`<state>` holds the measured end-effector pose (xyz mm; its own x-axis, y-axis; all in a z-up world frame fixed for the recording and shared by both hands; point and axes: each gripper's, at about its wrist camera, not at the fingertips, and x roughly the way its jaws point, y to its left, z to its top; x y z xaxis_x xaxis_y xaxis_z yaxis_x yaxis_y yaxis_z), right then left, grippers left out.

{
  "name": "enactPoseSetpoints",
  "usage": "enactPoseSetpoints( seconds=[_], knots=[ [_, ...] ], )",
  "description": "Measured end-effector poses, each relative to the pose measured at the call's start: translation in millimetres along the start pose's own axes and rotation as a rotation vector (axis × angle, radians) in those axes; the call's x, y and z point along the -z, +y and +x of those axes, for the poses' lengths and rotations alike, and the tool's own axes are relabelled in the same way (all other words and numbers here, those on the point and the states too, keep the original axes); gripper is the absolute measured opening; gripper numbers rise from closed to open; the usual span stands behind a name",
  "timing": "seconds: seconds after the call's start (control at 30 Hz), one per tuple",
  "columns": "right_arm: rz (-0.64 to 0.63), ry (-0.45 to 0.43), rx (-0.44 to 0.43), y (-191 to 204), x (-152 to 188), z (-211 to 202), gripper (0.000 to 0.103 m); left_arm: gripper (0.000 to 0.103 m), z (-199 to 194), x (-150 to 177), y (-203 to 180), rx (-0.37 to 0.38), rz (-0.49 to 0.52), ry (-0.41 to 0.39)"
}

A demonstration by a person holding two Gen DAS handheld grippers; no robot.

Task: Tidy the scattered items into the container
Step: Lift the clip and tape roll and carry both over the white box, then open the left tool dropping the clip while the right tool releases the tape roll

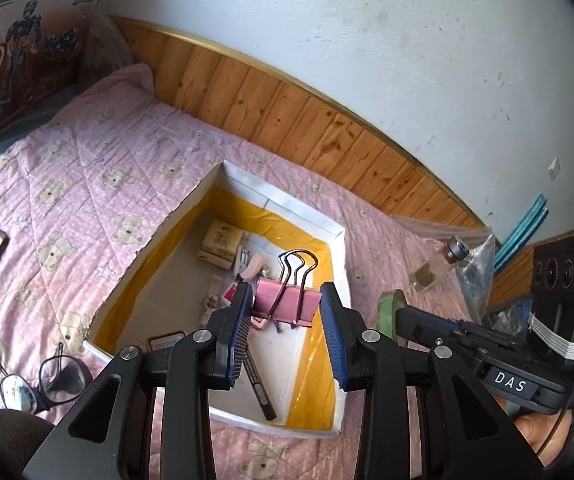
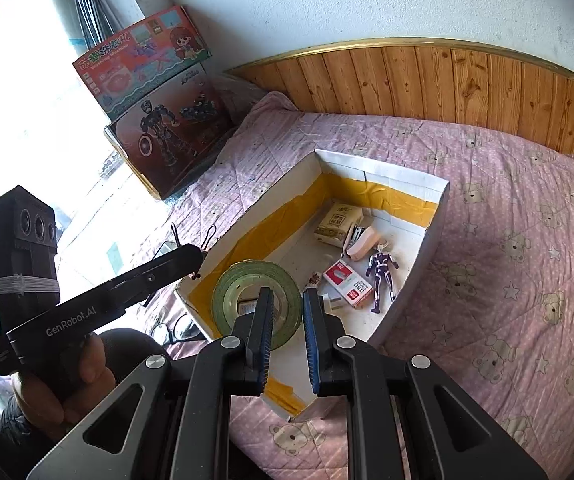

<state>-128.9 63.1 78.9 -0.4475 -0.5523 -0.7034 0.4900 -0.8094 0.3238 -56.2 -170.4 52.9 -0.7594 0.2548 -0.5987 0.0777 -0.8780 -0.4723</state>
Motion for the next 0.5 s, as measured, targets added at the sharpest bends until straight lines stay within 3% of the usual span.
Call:
enactPoseSetpoints(
  seconds=[0.5],
  knots=[
    [-0.023, 0.021, 0.101, -26, -39, 34, 0.016, 0.036, 27, -20, 19, -0.054, -0.004, 0.053]
  ],
)
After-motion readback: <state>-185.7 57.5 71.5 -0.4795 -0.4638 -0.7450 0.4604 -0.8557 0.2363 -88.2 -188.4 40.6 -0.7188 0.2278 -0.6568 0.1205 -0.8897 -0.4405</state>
